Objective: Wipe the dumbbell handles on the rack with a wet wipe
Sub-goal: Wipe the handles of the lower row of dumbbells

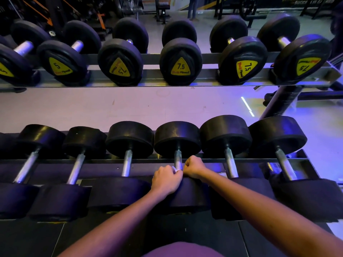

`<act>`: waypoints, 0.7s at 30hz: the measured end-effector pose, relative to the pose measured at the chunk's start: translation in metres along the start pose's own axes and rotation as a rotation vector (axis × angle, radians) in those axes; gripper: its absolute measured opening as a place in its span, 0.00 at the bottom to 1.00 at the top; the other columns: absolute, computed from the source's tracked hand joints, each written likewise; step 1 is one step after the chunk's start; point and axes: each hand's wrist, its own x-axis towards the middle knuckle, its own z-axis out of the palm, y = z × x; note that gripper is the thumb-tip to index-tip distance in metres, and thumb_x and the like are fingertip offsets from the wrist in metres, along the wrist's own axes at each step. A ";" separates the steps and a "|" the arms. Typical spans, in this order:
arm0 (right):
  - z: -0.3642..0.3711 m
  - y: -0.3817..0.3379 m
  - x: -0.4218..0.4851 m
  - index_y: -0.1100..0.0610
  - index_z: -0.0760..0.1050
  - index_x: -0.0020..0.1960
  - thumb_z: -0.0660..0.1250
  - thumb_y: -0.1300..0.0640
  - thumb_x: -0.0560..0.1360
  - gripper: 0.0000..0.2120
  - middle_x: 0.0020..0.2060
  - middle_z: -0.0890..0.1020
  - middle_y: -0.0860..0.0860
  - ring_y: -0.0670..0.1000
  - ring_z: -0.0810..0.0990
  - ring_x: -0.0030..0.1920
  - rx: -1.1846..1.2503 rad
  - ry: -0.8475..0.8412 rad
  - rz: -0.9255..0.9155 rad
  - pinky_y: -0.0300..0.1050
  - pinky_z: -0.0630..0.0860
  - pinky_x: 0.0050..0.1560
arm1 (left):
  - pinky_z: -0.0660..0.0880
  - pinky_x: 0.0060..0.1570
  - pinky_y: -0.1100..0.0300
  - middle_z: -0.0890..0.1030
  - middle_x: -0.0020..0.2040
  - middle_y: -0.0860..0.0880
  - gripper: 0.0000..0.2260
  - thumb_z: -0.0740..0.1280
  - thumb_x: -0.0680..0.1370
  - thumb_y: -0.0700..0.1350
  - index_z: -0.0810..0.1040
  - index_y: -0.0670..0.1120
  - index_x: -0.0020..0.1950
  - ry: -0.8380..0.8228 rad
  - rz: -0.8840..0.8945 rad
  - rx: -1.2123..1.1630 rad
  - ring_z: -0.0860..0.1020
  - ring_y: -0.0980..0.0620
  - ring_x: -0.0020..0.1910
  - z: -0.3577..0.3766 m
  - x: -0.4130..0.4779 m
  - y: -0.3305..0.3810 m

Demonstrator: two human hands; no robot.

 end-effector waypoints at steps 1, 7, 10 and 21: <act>0.001 0.001 0.000 0.58 0.72 0.31 0.71 0.60 0.68 0.10 0.30 0.74 0.52 0.46 0.71 0.31 0.010 0.007 0.006 0.39 0.66 0.29 | 0.73 0.49 0.51 0.81 0.50 0.39 0.18 0.58 0.76 0.55 0.80 0.42 0.46 0.004 -0.003 0.008 0.77 0.37 0.54 0.000 0.000 0.000; 0.003 -0.003 0.010 0.58 0.75 0.29 0.76 0.61 0.62 0.10 0.30 0.80 0.53 0.49 0.79 0.34 0.174 0.223 0.062 0.45 0.79 0.38 | 0.72 0.46 0.52 0.81 0.49 0.40 0.17 0.59 0.76 0.55 0.79 0.42 0.43 -0.017 0.003 0.004 0.77 0.38 0.52 -0.002 0.000 0.000; -0.002 -0.013 0.019 0.60 0.77 0.31 0.78 0.58 0.64 0.11 0.32 0.82 0.57 0.50 0.77 0.35 0.255 0.340 0.053 0.45 0.77 0.39 | 0.72 0.43 0.53 0.81 0.47 0.41 0.17 0.60 0.76 0.55 0.79 0.43 0.43 -0.026 0.002 -0.014 0.78 0.40 0.50 -0.002 -0.002 0.000; 0.007 -0.006 0.019 0.59 0.76 0.32 0.72 0.60 0.67 0.07 0.38 0.83 0.59 0.52 0.81 0.41 0.025 0.139 0.030 0.40 0.71 0.38 | 0.73 0.47 0.52 0.81 0.52 0.40 0.17 0.60 0.76 0.53 0.80 0.42 0.49 -0.003 0.014 0.018 0.77 0.38 0.54 -0.004 -0.003 0.002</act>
